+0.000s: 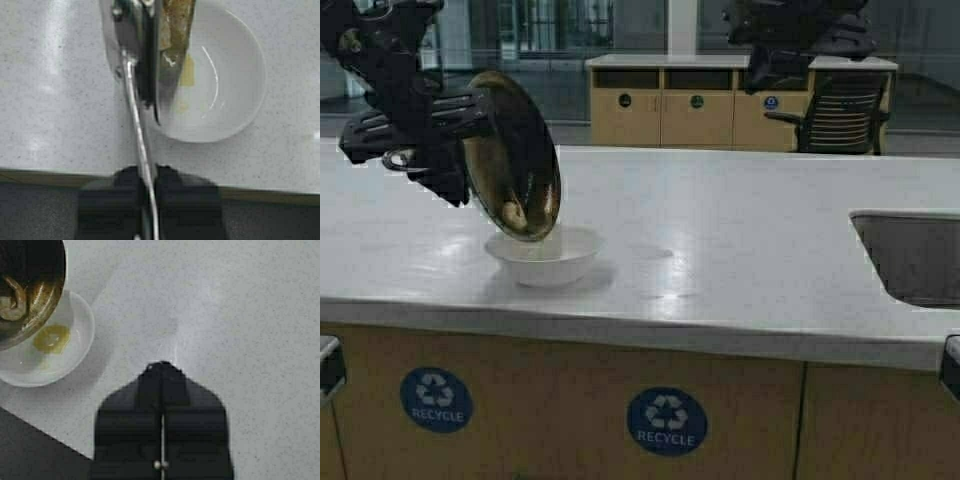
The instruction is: Add oil to the pan and cook the shrimp and serve it
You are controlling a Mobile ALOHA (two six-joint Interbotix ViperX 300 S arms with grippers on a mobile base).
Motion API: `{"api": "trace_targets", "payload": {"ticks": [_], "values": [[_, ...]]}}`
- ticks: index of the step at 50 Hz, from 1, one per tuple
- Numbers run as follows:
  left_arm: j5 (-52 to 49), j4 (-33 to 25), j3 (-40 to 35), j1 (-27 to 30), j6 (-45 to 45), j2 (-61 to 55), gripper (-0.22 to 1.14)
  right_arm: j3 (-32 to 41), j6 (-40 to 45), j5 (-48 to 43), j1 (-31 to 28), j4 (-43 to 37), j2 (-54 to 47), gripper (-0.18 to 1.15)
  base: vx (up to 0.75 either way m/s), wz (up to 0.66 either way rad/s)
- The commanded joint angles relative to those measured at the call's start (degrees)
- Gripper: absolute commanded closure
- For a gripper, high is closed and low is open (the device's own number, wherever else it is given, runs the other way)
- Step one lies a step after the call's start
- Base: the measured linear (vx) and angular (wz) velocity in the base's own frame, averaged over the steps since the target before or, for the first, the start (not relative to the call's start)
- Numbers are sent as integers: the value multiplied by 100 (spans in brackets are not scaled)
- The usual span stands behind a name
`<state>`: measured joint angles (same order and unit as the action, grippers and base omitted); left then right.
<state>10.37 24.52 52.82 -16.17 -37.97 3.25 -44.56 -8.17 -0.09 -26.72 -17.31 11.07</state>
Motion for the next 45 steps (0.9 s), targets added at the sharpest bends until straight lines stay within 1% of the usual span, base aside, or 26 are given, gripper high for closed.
{"api": "trace_targets", "payload": {"ticks": [1, 7, 10, 19, 31, 45], "values": [[-123, 26, -369, -132, 334, 123, 88, 123, 9, -53, -9, -9, 70, 91, 0, 0], [-448, 35, -598, -360, 738, 123, 88, 123, 9, -62, -9, -9, 70, 91, 0, 0], [-598, 44, -668, -387, 853, 123, 88, 132, 9, -62, -9, -9, 70, 91, 0, 0], [-800, 62, -721, -387, 896, 114, 87, 141, 9, -53, -9, -9, 70, 91, 0, 0], [-1063, 255, -817, -387, 923, 123, 86, 141, 9, -62, -9, -9, 79, 91, 0, 0], [-905, -114, -888, -334, 870, 229, 86, 123, 9, -62, -9, -9, 97, 91, 0, 0]]}}
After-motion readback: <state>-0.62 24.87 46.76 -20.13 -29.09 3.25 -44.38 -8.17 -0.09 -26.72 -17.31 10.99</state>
